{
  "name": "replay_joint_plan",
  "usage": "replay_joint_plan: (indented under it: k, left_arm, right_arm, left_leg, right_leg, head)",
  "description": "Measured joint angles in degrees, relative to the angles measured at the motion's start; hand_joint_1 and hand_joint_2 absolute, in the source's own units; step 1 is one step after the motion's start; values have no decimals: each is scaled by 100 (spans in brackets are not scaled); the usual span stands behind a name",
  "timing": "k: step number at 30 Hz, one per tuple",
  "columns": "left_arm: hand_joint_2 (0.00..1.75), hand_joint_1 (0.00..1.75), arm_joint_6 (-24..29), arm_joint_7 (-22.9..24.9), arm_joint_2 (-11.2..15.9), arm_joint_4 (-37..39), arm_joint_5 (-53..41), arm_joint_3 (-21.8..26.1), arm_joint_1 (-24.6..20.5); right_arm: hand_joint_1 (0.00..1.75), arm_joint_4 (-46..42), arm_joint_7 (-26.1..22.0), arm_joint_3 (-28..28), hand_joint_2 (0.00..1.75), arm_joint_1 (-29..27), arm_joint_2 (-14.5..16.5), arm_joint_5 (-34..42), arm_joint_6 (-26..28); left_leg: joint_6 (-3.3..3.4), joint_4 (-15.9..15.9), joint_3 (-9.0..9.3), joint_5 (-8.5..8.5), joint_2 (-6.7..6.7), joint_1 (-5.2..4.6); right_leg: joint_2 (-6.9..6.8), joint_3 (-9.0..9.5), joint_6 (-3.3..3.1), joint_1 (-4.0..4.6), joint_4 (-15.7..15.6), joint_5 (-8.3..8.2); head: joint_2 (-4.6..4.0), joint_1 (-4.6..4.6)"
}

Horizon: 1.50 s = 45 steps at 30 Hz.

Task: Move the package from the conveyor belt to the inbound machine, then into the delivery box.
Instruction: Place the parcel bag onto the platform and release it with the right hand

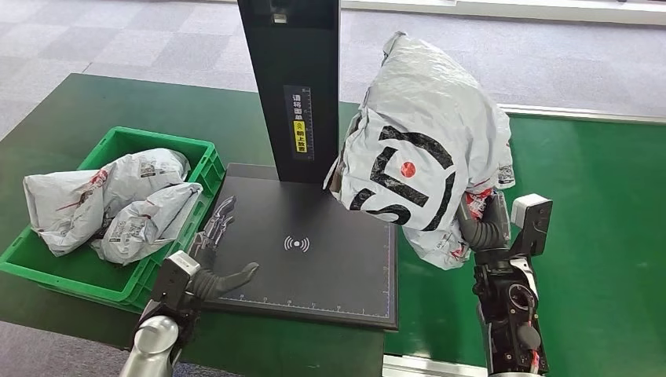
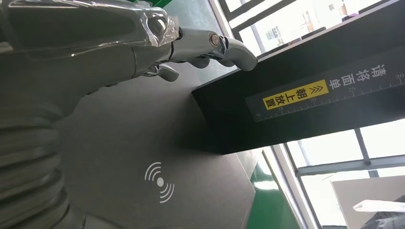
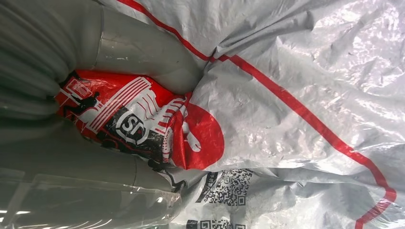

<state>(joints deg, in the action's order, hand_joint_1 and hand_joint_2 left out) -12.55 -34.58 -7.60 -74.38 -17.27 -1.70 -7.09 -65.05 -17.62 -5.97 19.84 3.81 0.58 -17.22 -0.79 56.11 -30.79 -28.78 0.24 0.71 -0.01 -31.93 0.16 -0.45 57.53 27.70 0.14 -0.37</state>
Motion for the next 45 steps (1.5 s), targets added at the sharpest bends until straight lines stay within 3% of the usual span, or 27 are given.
replay_joint_plan:
  k: [13, 24, 35, 45]
  left_arm:
    - [175, 0, 0, 0, 6, 2, 0, 2, 0]
    - [175, 0, 0, -16, 46, 18, 39, 3, 0]
    - [175, 0, 21, -64, 99, 118, 97, -53, -9]
    - [175, 0, 26, -72, 145, 173, 114, -109, -54]
  right_arm:
    - [175, 224, 22, 145, 175, 92, -42, -151, -129]
    - [175, 1016, -62, 703, 175, 401, -74, -626, -207]
    - [175, 1550, 49, 1310, 175, 515, -176, -1267, 114]
    - [175, 1783, 98, 1589, 175, 592, -234, -1346, 128]
  left_leg:
    - [0, 0, 1, 0, 2, 0]
    - [0, 0, 0, 0, 1, 0]
    - [0, 0, 1, 0, 3, 0]
    - [0, 0, 2, 0, 3, 0]
  right_leg:
    - [0, 0, 0, 0, 0, 0]
    - [0, 0, 0, 0, 0, 0]
    - [1, -1, 0, 0, 0, 0]
    - [1, -1, 0, 0, 0, 0]
  head:
    - [0, 0]
    - [1, 0]
    - [1, 0]
    - [1, 0]
